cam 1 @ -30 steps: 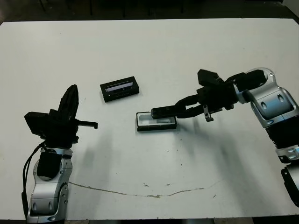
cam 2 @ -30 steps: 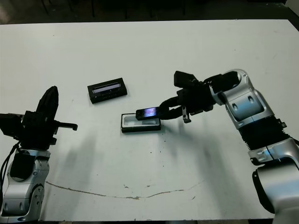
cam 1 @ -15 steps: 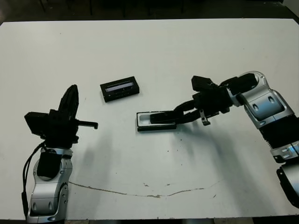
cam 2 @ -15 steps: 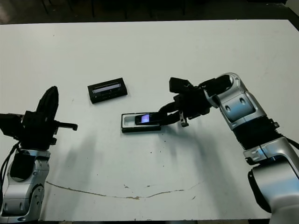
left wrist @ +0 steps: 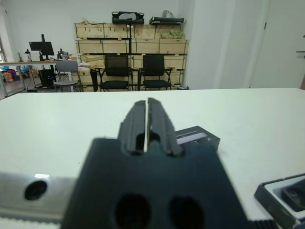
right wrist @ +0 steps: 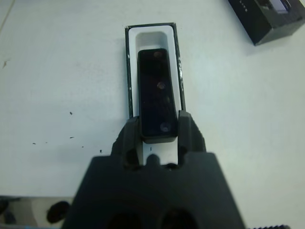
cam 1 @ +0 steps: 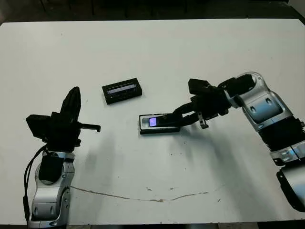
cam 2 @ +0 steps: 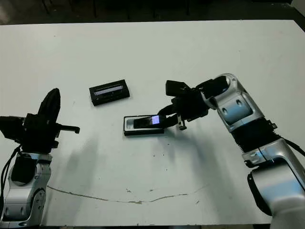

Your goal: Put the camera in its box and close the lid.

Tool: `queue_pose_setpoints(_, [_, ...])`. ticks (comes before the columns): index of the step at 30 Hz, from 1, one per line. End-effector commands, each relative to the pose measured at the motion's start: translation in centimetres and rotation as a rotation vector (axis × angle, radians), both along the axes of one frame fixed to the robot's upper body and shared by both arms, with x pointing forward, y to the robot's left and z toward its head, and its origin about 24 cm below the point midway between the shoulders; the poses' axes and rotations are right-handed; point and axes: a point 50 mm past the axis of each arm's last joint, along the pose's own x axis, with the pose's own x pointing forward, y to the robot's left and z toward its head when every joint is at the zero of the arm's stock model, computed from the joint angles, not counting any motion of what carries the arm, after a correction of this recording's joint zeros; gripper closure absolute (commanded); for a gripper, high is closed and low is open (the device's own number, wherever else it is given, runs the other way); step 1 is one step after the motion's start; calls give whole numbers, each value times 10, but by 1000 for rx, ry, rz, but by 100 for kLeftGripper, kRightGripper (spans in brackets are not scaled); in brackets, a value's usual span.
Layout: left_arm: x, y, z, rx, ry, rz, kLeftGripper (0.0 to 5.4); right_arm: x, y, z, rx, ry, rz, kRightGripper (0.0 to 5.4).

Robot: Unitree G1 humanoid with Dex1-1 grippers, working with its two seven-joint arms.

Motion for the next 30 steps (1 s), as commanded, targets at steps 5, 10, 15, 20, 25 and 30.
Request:
queue_pose_setpoints(5, [-2, 1, -6, 12, 33, 13, 540, 0, 16, 2, -56, -25, 37, 492])
queue_pose_setpoints(10, [-3, 1, -6, 12, 32, 20, 540, -2, 21, 0, -97, -31, 49, 492])
queue_pose_setpoints(15, [-3, 1, -7, -2, 35, 23, 540, -4, 23, -5, -114, -35, 92, 492])
queue_pose_setpoints(20, [-4, 1, -7, 2, 33, 26, 540, -6, 19, -8, -136, -34, 136, 492])
queue_pose_setpoints(25, [-4, 2, -7, 2, 33, 27, 540, -3, 9, 8, -44, -42, 218, 405])
queue_pose_setpoints(30, [-3, 1, -7, 5, 39, 23, 540, 2, -1, 29, 6, -75, 201, 318])
